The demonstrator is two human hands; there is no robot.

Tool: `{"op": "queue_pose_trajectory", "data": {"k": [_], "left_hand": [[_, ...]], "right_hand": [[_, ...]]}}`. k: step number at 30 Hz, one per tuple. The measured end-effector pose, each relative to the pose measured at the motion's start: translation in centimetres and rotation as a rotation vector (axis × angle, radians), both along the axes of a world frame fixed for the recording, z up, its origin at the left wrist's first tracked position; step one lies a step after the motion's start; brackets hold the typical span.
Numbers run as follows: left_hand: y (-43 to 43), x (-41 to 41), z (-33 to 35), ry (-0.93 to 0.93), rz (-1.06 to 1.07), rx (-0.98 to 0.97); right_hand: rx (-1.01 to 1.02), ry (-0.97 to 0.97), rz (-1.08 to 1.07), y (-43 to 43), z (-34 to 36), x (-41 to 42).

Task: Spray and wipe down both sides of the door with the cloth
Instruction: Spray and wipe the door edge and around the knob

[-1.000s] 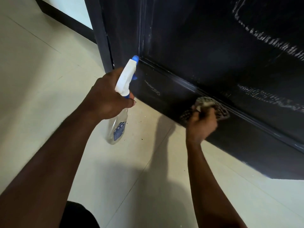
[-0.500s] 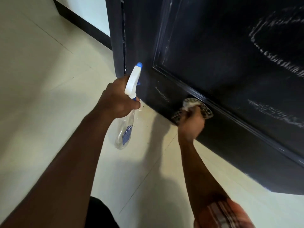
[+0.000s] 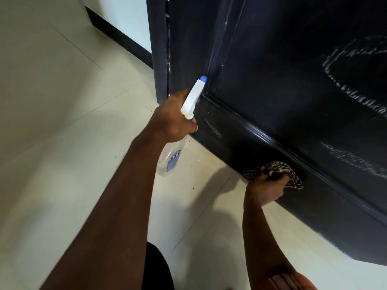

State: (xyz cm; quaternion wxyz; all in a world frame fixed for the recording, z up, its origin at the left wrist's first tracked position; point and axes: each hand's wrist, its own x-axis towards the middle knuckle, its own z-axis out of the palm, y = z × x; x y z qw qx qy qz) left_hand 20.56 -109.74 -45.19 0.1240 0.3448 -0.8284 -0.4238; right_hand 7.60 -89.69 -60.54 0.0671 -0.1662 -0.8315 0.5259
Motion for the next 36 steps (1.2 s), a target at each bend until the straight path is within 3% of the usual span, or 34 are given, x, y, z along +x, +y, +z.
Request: {"op": "queue_pose_trajectory", "data": {"k": [6, 13, 17, 24, 31, 36], "left_hand": [[0.7, -1.3, -0.1, 0.047, -0.061, 0.157], [1.4, -1.0, 0.9, -0.06, 0.084, 0.135], [0.1, -0.6, 3.9, -0.161, 0.017, 0.068], [-4.6, 1.0, 1.9, -0.117, 0.021, 0.062], [-8.3, 3.0, -3.7, -0.083, 0.088, 0.057], [-9.4, 3.3, -5.4, -0.094, 0.045, 0.105]], "right_hand": [[-0.041, -0.017, -0.062, -0.8, -0.6, -0.4], [-0.17, -0.053, 0.166, -5.6, -0.4, 0.1], [-0.22, -0.07, 0.237, -8.8, -0.3, 0.6], [-0.169, 0.046, 0.349, -13.5, -3.3, 1.2], [0.206, 0.283, 0.738, -24.2, -2.3, 2.8], [0.343, 0.288, 0.789, -24.3, -2.3, 2.7]]}}
